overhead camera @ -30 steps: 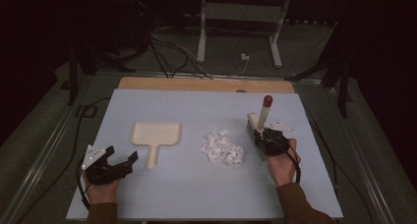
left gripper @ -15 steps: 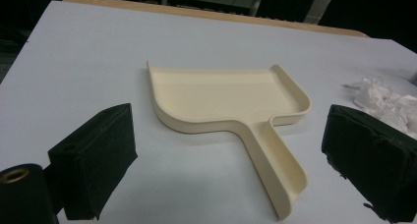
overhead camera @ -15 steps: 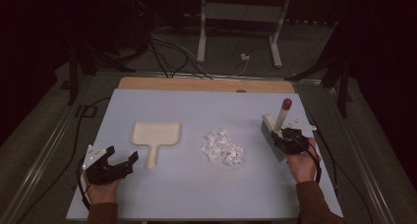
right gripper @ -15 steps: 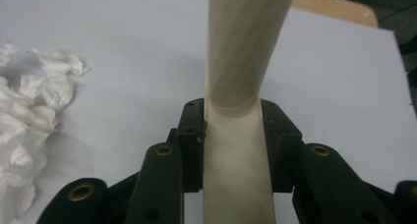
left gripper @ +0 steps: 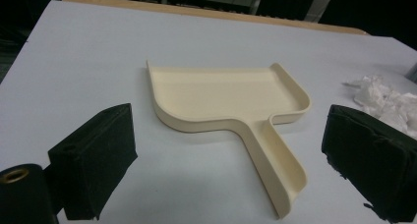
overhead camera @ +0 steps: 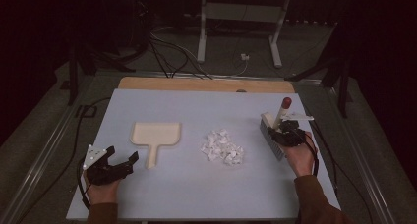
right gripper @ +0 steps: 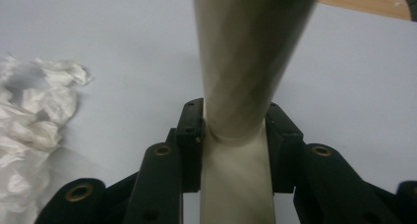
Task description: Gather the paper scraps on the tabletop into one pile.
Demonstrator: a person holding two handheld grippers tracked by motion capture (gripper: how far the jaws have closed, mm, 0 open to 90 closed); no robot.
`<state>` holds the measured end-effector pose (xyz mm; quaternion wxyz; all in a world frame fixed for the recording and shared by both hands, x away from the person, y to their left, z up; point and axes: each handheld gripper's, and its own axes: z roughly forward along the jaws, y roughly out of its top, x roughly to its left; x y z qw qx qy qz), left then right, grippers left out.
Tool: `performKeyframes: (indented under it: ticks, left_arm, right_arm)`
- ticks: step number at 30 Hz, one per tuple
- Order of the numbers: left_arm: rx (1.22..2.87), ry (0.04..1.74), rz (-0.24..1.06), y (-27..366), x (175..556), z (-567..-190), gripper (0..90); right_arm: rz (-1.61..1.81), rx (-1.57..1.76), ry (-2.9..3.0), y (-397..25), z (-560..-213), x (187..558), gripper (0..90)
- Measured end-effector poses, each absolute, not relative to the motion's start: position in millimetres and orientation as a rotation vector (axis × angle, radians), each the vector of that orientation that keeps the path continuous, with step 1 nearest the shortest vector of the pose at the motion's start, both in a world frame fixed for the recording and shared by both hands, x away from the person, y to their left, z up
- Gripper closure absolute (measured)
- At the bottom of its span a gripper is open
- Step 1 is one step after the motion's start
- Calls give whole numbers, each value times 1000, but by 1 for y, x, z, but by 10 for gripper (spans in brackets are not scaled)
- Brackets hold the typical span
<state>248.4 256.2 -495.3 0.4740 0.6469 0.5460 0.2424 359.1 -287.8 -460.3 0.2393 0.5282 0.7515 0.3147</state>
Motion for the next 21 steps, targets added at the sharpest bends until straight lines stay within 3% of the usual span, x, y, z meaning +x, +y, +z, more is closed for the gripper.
performKeyframes:
  ticks: [21]
  left_arm:
    - [1798, 1352, 555, 234, 261, -483, 72]
  right_arm:
    - [828, 1424, 2090, -287, -458, 360, 671]
